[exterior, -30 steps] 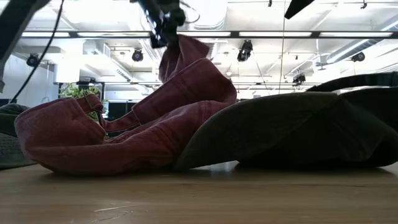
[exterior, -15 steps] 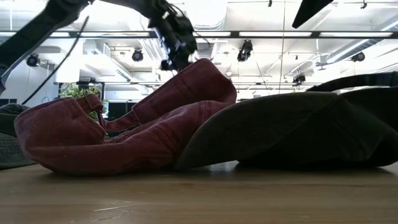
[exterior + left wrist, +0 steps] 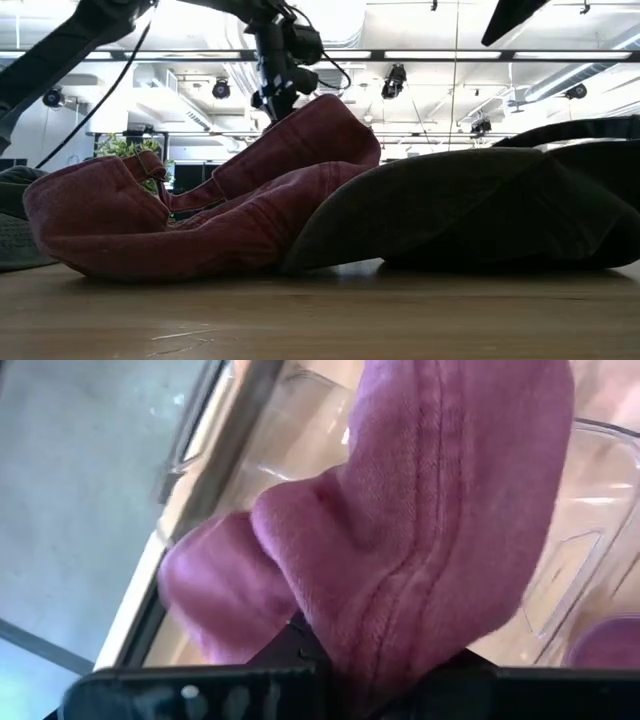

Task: Pick & Place hat
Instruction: Put the bottom red cap into the left transparent bin

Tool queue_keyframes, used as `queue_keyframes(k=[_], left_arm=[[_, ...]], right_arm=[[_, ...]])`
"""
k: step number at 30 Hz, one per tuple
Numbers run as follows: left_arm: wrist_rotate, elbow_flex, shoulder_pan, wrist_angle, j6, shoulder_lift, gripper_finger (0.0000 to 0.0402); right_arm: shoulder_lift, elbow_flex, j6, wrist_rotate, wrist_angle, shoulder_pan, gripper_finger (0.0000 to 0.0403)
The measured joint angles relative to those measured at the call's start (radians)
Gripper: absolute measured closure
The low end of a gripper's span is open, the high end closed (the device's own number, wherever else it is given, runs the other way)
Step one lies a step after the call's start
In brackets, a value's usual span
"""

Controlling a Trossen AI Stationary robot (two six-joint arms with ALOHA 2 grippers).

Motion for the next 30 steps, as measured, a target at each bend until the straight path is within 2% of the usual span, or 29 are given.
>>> queue_keyframes(k=[4,9,14,22,24,30], left_arm=[[0.014,0.0,0.001,0.028,-0.018,0.05,0.0369],[0.086,0.016,0.006,0.028,-0.058,0.132,0.0369],[0.089,0.081,0.008,0.035,-0.067,0.198,0.0357],[0.097,0.085,0.039,0.089,-0.083,0.185,0.0368],[0.093,0.084,0.044,0.129,-0.075,0.174,0.0358],[0.093,0.083,0.042,0.205,-0.058,0.143,0.0293]], right_arm=[[-0.003,-0.011,0.017,0.0,0.003,0.0,0.0271],[-0.001,-0.024,0.018,0.0,0.009,0.0,0.0271],[-0.002,-0.029,0.017,-0.001,0.013,0.0,0.0271],[-0.002,-0.031,0.014,-0.001,0.018,0.0,0.0271],[-0.002,-0.033,0.015,0.0,0.019,0.0,0.0271],[-0.002,-0.047,0.082,-0.028,0.07,-0.042,0.0271]])
